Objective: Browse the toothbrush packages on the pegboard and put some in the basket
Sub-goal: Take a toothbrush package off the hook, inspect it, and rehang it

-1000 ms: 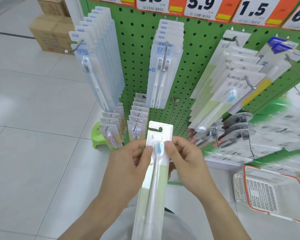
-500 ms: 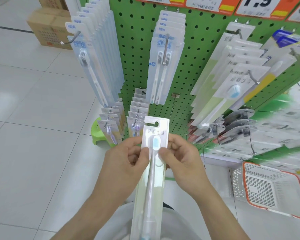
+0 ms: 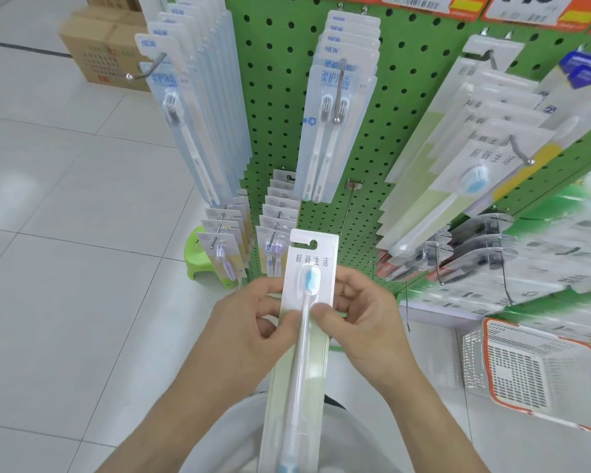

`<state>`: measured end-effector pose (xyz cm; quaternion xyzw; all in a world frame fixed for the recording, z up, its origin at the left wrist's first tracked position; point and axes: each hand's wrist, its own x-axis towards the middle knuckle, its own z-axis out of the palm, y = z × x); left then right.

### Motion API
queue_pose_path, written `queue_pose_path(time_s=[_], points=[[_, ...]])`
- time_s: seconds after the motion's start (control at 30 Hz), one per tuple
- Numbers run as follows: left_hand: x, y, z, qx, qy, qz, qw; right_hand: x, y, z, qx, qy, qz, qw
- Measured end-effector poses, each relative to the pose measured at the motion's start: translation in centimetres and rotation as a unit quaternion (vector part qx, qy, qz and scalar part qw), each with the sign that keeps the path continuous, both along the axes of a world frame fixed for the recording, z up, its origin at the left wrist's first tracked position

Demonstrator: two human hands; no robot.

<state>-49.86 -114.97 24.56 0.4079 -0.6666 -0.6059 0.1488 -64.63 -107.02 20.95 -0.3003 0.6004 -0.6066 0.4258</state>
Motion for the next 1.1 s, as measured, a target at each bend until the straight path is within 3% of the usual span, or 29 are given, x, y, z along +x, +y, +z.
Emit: queue_pose_path(time_s=[0.2, 0.4, 0.5, 0.73, 0.97, 1.1], points=[[0.8, -0.3, 0.1, -0.008, -0.018, -0.029, 0.999, 0.0, 0.0, 0.2, 0.026, 0.001, 0.073, 0.997], [1.0, -0.6, 0.1, 0.004, 0.014, 0.038, 0.999, 0.2, 0.5, -0.2, 0.064, 0.023, 0.150, 0.986], [1.1, -0.7, 0.2, 0.012, 0.022, 0.060, 0.998, 0.7, 0.6, -0.5, 0.061, 0.025, 0.119, 0.991], [1.6, 0.1, -0.5, 0.013, -0.014, -0.008, 1.000, 0.6, 0.6, -0.8, 0.040, 0.012, 0.049, 0.998], [1.5, 0.3, -0.8, -0.015, 0.010, 0.069, 0.997, 0.4, 0.8, -0.3, 0.086, 0.045, 0.135, 0.986], [1.4, 0.4, -0.8, -0.026, 0.027, 0.080, 0.996, 0.5, 0.4, -0.3, 0.059, 0.036, 0.094, 0.993]])
